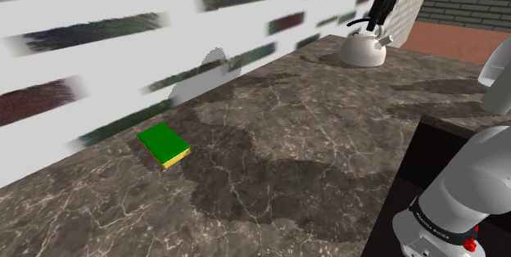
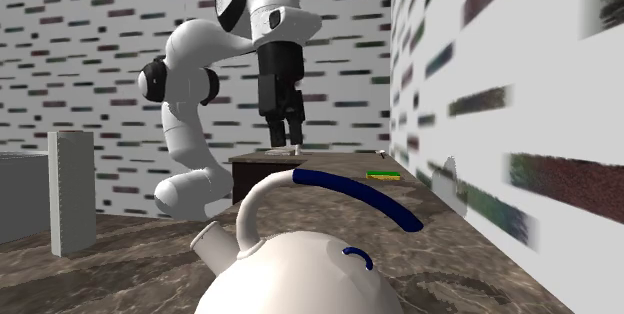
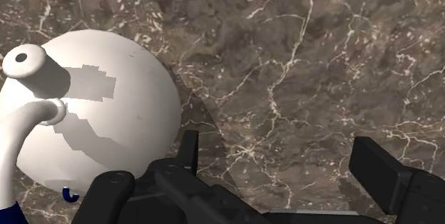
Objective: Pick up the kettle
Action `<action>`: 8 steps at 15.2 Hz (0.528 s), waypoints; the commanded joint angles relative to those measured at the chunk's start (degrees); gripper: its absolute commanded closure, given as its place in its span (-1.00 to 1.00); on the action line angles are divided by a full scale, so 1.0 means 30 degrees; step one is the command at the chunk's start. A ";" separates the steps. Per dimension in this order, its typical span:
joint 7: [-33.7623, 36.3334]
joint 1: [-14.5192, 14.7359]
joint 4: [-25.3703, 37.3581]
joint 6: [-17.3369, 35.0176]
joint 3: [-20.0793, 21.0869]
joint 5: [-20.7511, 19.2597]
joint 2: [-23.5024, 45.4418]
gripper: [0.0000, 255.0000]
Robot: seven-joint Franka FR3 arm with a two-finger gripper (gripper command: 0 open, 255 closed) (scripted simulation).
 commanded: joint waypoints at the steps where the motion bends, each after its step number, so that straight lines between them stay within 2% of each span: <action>1: -0.1086 -0.0091 0.1323 -0.0043 -0.0764 0.0340 0.1252 -1.00; 5: -0.3263 -0.0450 0.4533 -0.0470 -0.2219 0.1573 0.4192 -1.00; 8: -0.4965 -0.1085 0.7445 -0.1138 -0.3204 0.2974 0.6763 -1.00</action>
